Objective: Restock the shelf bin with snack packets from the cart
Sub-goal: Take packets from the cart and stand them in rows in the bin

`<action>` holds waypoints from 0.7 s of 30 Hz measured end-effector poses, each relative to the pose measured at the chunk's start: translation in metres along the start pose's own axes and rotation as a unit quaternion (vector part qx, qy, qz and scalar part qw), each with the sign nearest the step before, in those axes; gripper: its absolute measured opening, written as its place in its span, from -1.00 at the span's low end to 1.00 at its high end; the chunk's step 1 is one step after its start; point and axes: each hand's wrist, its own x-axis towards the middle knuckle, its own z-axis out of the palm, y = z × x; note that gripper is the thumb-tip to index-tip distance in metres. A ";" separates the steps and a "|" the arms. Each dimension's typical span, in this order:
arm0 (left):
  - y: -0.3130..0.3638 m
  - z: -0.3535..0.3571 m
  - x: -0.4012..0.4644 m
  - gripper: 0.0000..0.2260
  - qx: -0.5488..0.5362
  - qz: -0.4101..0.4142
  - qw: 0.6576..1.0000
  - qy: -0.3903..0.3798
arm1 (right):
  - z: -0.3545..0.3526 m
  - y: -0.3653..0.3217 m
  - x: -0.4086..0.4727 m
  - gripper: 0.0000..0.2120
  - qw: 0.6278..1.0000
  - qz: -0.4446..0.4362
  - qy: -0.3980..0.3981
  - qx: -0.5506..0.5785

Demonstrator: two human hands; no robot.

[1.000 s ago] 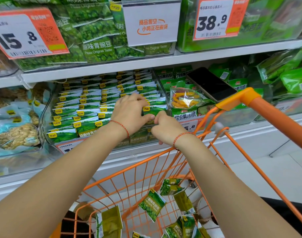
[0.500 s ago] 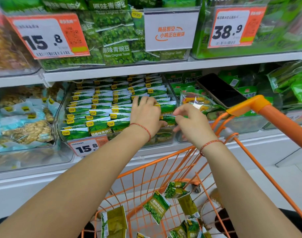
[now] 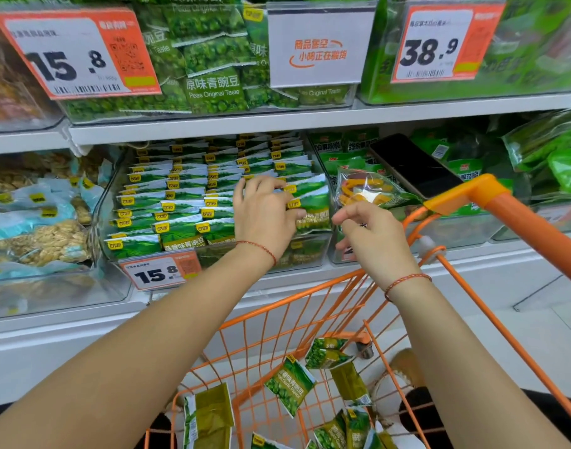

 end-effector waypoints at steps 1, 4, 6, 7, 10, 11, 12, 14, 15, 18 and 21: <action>0.001 0.000 -0.001 -0.71 0.001 0.001 1.000 0.000 | 0.001 0.001 0.000 -0.81 1.000 -0.002 -0.001 -0.004; 0.003 -0.004 -0.001 -0.69 0.070 0.041 0.994 -0.067 | 0.002 0.003 0.001 -0.84 1.000 -0.008 -0.006 -0.024; 0.004 -0.009 0.003 -0.68 0.089 0.031 0.988 -0.121 | 0.004 0.003 0.001 -0.84 0.999 -0.009 -0.017 -0.046; 0.004 -0.012 0.006 -0.68 0.084 0.026 0.986 -0.141 | 0.006 0.004 0.001 -0.83 0.998 -0.008 -0.027 -0.060; 0.005 -0.021 0.013 -0.72 -0.007 0.041 0.992 -0.121 | 0.012 0.005 -0.001 -0.77 0.992 -0.016 -0.077 -0.101; 0.006 -0.023 0.015 -0.73 -0.057 0.040 0.993 -0.093 | 0.014 0.007 -0.002 -0.75 0.990 -0.020 -0.087 -0.113; 0.007 -0.025 0.018 -0.73 -0.095 0.035 0.992 -0.073 | 0.016 0.008 -0.002 -0.75 0.988 -0.021 -0.091 -0.120; 0.008 -0.026 0.023 -0.72 -0.100 0.022 0.991 -0.082 | 0.019 0.011 -0.001 -0.74 0.988 -0.018 -0.091 -0.124; 0.008 -0.025 0.027 -0.74 -0.081 0.017 0.992 -0.099 | 0.020 0.012 -0.002 -0.74 0.988 -0.017 -0.091 -0.122; 0.008 -0.022 0.039 -0.79 -0.005 0.016 0.991 -0.135 | 0.018 0.013 -0.004 -0.75 0.990 -0.014 -0.085 -0.111; 0.009 -0.019 0.048 -0.79 0.071 0.038 0.983 -0.163 | 0.015 0.015 -0.003 -0.77 0.992 -0.011 -0.077 -0.098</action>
